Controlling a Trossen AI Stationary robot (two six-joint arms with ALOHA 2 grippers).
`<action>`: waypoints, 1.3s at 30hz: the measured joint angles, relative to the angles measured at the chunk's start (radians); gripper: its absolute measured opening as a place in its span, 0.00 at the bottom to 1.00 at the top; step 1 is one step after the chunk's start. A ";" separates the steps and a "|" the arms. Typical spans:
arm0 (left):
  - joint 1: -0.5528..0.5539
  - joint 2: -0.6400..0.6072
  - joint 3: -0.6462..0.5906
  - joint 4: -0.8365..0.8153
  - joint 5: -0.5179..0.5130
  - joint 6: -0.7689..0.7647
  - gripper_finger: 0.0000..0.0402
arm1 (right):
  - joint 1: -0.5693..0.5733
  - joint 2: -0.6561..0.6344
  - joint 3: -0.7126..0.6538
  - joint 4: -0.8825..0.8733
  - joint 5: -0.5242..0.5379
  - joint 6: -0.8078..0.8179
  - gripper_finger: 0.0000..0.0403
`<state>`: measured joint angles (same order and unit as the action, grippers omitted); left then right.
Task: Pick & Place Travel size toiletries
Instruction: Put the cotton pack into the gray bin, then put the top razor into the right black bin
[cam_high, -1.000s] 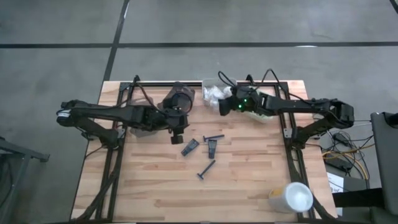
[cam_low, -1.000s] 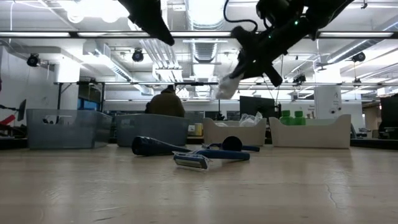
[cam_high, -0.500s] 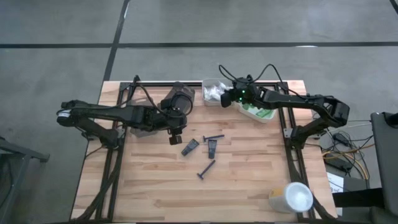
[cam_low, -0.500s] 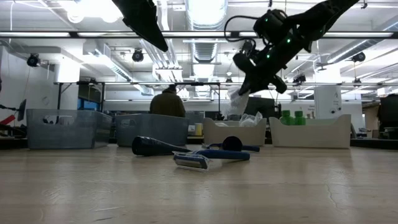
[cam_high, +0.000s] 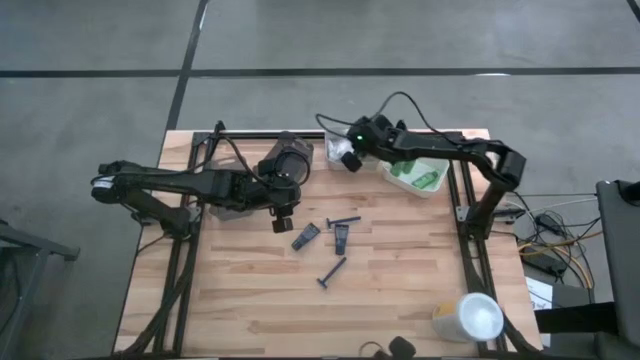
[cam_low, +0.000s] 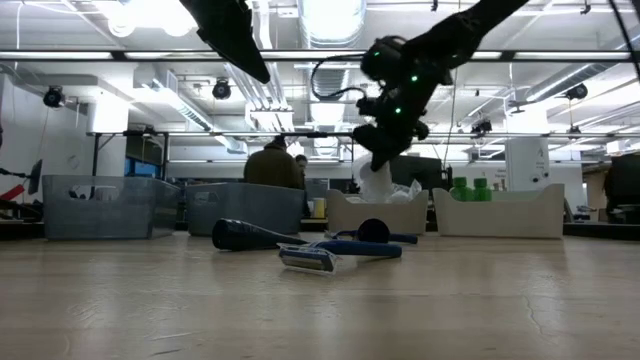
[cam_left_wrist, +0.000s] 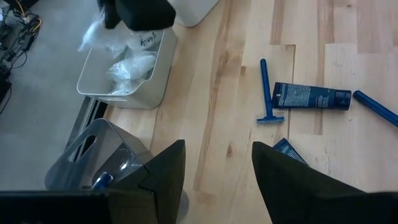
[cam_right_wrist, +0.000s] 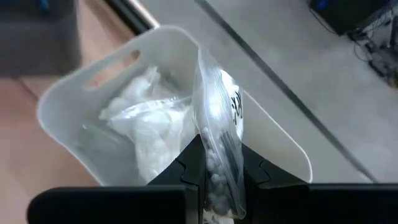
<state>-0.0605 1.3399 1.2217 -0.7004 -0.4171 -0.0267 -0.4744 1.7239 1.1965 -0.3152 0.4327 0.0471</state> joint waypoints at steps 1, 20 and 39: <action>0.000 0.000 0.000 -0.001 0.000 -0.003 0.47 | 0.000 0.024 0.025 -0.026 0.011 -0.012 0.08; 0.000 0.000 0.000 -0.016 0.000 -0.023 0.47 | -0.002 0.159 0.093 -0.152 0.008 0.059 0.18; -0.001 0.000 0.000 -0.015 0.000 -0.078 0.47 | -0.017 0.048 0.126 -0.236 -0.172 0.102 0.60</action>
<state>-0.0612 1.3403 1.2217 -0.7154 -0.4169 -0.1044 -0.4910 1.7717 1.3226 -0.5509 0.2607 0.1493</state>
